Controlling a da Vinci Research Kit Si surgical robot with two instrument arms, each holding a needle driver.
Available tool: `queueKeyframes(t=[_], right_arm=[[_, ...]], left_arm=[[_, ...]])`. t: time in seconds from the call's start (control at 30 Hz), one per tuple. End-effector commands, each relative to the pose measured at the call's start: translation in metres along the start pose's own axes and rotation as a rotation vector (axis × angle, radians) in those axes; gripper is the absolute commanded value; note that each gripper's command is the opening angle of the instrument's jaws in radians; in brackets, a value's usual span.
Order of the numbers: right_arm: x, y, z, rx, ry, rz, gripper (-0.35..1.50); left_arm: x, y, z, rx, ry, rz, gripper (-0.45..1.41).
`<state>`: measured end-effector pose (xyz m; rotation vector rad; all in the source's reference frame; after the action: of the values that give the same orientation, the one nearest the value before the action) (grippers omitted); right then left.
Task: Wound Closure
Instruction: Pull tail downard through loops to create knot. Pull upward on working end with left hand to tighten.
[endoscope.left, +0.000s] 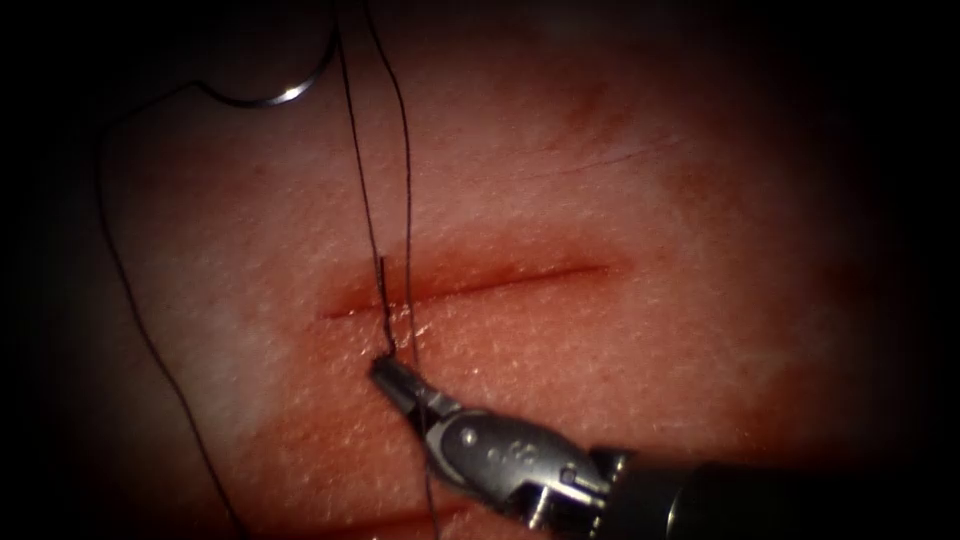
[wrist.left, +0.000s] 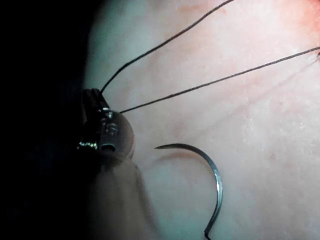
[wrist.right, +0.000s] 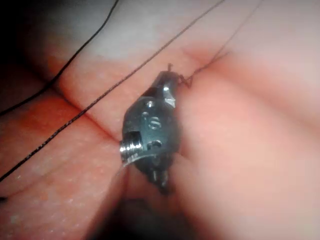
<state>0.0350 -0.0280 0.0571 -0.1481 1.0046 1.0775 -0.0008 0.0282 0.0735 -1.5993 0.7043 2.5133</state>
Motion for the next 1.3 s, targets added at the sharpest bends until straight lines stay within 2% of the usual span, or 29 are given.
queueKeyframes(t=[0.03, 0.13, 0.17, 0.37, 0.47, 0.83, 1.07, 1.23, 1.3], right_arm=[[-0.0002, -0.0009, -0.0002, 0.007, 0.005, -0.001, -0.35], [-0.0002, -0.0019, -0.0017, 0.039, 0.011, -0.007, -0.35], [-0.0003, -0.003, -0.0027, 0.069, 0.018, -0.012, -0.35], [0.0002, -0.0048, -0.0042, 0.114, 0.029, -0.016, -0.35], [0.0002, -0.0049, -0.0042, 0.114, 0.032, -0.01, -0.35], [-0.0006, -0.0033, -0.0034, 0.096, 0.033, -0.011, -0.35], [-0.0018, -0.0035, -0.0033, 0.092, -0.051, 0.038, -0.35], [-0.0042, -0.0043, -0.0036, 0.084, -0.132, 0.038, -0.35], [-0.0045, -0.0048, -0.0043, 0.082, -0.135, 0.038, -0.35]], left_arm=[[-0.0003, -0.0004, 0.0008, 0.007, 0.001, 0.002, -0.45], [-0.0003, -0.0004, 0.0008, 0.01, -0.005, -0.001, -0.45], [-0.0003, -0.0003, 0.0008, 0.011, -0.01, -0.005, -0.45], [-0.0007, -0.0008, 0.0011, 0.045, -0.02, -0.01, -0.45], [-0.0012, -0.0014, 0.0017, 0.083, -0.019, -0.016, -0.45], [-0.0027, -0.0015, 0.0039, 0.108, -0.03, -0.008, -0.45], [-0.0052, -0.0015, 0.0056, 0.127, -0.051, 0.009, -0.45], [-0.0071, -0.0011, 0.0064, 0.135, -0.072, 0.028, -0.45], [-0.0078, -0.0008, 0.0065, 0.131, -0.073, 0.038, -0.45]])
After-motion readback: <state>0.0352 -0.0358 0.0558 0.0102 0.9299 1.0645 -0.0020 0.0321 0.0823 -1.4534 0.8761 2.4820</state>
